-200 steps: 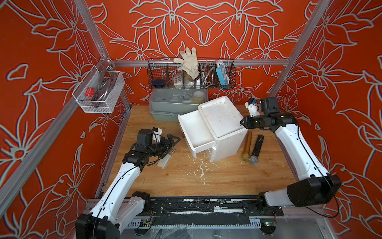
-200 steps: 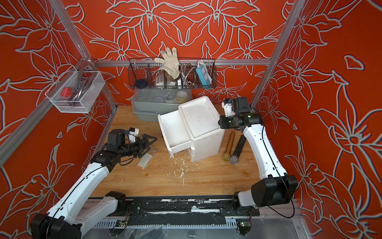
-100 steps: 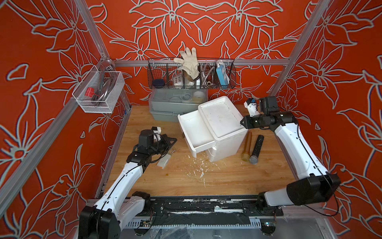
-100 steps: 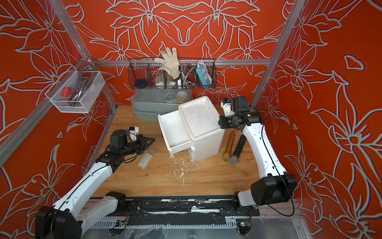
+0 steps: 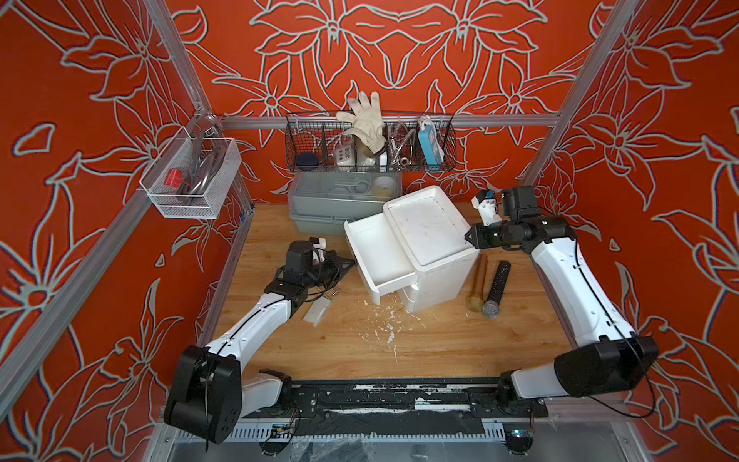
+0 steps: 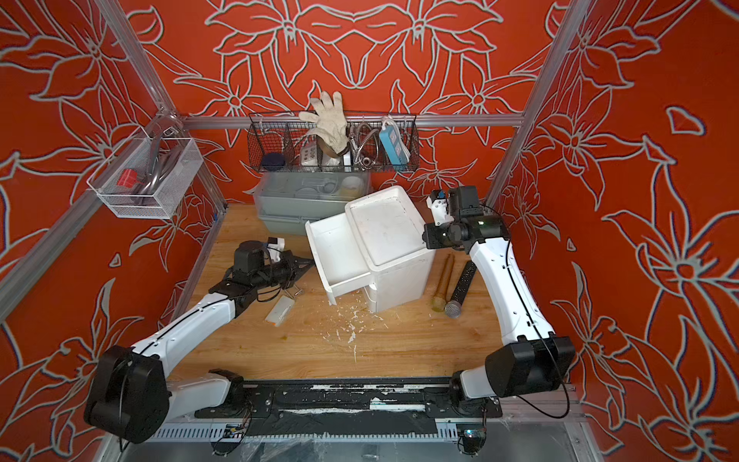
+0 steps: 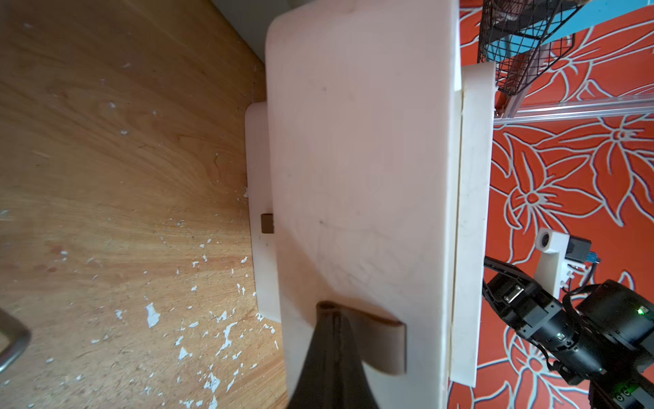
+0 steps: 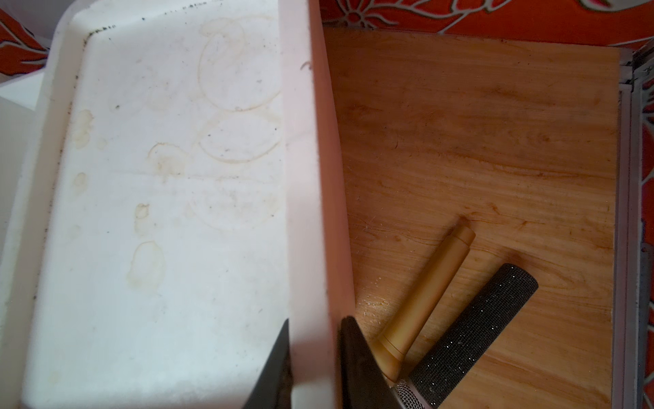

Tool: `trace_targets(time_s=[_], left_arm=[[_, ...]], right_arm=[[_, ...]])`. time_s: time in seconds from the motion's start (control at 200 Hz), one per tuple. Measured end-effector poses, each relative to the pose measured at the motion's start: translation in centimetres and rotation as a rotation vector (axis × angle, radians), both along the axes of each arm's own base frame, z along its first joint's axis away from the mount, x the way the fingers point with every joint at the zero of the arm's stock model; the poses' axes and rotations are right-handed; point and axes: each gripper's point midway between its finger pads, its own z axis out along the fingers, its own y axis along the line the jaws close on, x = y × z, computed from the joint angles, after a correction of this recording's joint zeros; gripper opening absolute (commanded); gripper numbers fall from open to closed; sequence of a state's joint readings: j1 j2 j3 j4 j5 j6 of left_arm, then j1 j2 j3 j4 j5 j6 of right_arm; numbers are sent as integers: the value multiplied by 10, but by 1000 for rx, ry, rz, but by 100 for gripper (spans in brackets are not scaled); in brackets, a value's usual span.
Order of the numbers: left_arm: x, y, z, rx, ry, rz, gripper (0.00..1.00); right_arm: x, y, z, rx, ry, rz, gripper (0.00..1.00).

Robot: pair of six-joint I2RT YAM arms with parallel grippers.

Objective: Take the microphone out of the drawer
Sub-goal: Close the drawer in the storage box.

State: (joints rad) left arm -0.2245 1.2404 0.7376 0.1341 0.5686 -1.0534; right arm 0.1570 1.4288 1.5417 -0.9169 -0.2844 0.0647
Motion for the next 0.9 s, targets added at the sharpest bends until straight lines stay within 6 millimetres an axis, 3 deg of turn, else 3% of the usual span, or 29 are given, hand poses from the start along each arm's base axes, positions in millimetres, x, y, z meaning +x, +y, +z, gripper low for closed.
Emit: trace_targets(time_s=[0.335,0.686,0.896], left_arm=[[23,-44,9,-31,-31,-88,0],[50,-106,19,-51,-51,-195,0],[55,-112,19,-57,-56,-196,2]], right_arm=[[0,0,0,-2,2,3,0],[0,0,0,-6,9,7,0],[1,0,0,-9,13,3,0]])
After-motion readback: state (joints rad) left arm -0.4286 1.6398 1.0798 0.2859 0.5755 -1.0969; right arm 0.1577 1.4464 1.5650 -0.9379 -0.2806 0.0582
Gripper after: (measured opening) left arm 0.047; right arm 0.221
